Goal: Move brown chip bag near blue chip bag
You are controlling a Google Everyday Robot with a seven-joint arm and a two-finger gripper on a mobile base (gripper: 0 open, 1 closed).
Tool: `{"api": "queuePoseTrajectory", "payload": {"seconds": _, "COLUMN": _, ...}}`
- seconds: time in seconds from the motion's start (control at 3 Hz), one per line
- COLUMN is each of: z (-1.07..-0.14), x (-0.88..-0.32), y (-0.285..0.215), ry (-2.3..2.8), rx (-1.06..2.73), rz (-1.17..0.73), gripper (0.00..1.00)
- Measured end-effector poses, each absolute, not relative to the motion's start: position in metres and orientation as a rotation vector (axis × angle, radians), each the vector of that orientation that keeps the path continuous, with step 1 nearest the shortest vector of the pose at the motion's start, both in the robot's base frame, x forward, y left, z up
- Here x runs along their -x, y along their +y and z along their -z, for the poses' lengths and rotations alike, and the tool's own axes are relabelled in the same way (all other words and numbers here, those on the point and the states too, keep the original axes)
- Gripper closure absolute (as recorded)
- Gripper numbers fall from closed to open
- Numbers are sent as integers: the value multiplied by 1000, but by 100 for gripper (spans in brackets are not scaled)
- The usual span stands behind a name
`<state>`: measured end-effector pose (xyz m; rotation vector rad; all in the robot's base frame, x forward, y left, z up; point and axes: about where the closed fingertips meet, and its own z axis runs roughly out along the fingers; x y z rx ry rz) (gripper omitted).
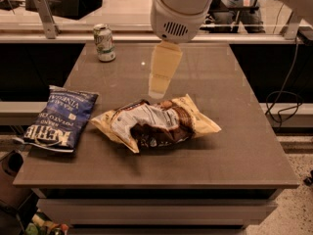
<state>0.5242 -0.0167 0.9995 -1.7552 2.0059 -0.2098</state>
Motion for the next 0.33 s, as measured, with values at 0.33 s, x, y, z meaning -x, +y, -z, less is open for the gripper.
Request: {"api": "queuePoseTrajectory", "payload": {"seconds": 0.33, "z": -1000, "x": -524, "y": -17, "ry": 2006, "rx": 1755, "rz": 210, "gripper": 0}}
